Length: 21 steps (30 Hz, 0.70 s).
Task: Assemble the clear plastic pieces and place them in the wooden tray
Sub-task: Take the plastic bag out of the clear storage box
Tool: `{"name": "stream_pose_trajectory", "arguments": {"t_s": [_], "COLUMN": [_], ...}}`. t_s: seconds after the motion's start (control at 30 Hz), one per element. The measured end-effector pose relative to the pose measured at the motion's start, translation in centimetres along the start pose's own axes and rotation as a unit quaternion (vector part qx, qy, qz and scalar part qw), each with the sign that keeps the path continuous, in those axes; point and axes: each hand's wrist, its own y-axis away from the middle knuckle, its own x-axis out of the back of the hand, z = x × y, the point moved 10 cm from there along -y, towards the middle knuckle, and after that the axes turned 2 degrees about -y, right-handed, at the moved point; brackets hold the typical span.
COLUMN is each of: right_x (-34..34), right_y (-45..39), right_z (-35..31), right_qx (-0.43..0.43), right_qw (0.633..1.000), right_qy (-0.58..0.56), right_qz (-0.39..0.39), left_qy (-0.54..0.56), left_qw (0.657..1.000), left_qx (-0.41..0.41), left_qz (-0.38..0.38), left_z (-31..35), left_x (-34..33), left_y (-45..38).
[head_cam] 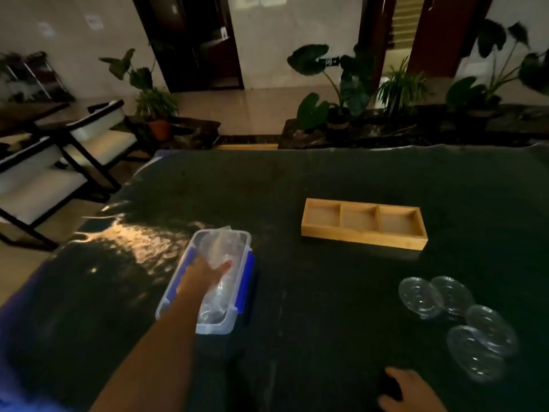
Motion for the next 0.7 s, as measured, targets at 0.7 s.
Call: {"name": "stream_pose_trajectory", "arguments": {"t_s": [0.7], "right_x": [-1.4], "right_y": [-0.5], "right_z": [1.8], "right_qx": [-0.036], "right_qw": [0.998], "right_qy": [0.041], "right_qz": [-0.017], "left_qy": [-0.004], "left_qw": [0.995], "left_qx": [0.086], "left_qz": [0.045], "left_z": [-2.7], "left_x": [-1.2], "left_y": [2.2]}}
